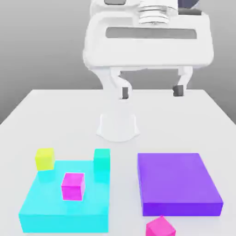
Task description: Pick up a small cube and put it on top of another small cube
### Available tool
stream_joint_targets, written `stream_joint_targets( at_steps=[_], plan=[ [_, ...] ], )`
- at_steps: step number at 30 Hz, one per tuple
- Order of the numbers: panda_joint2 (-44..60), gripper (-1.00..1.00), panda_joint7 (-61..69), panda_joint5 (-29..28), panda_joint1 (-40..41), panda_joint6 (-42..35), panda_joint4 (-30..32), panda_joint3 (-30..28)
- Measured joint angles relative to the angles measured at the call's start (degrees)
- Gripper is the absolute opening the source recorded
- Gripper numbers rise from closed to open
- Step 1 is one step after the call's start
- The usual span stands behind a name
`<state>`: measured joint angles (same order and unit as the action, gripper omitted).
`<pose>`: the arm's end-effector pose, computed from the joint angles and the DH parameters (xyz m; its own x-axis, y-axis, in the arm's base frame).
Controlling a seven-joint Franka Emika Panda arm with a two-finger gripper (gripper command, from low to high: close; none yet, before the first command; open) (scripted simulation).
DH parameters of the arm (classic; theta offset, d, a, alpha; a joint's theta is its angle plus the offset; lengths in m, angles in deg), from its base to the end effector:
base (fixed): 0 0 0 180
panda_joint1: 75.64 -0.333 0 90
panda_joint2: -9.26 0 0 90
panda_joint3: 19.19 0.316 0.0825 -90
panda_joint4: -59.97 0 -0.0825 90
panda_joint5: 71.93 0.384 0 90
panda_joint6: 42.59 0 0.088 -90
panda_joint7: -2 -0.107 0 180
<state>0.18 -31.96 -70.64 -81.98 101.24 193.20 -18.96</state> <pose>0.5112 0.0587 0.4397 0.8343 -0.4811 0.2691 -0.4392 -0.8752 -0.2030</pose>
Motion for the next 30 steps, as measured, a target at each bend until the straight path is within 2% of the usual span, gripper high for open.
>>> stream_joint_targets(
  at_steps=[12,17,18,25,30],
  plan=[
    [24.92,0.0,5.94,-2.11,-2.71,8.19,0.99,1.59],
    [35.3,0.0,6.09,-3.01,-3.42,15.17,-0.49,1.17],
    [36.75,-1.0,6.04,-3.09,-3.49,16.3,-0.78,1.1],
    [36.79,-1.0,6.0,-3.15,-3.47,16.29,-0.78,1.12],
    [27.76,-1.0,6.96,-2.99,-2.7,9.42,1.33,1.13]
  ],
)
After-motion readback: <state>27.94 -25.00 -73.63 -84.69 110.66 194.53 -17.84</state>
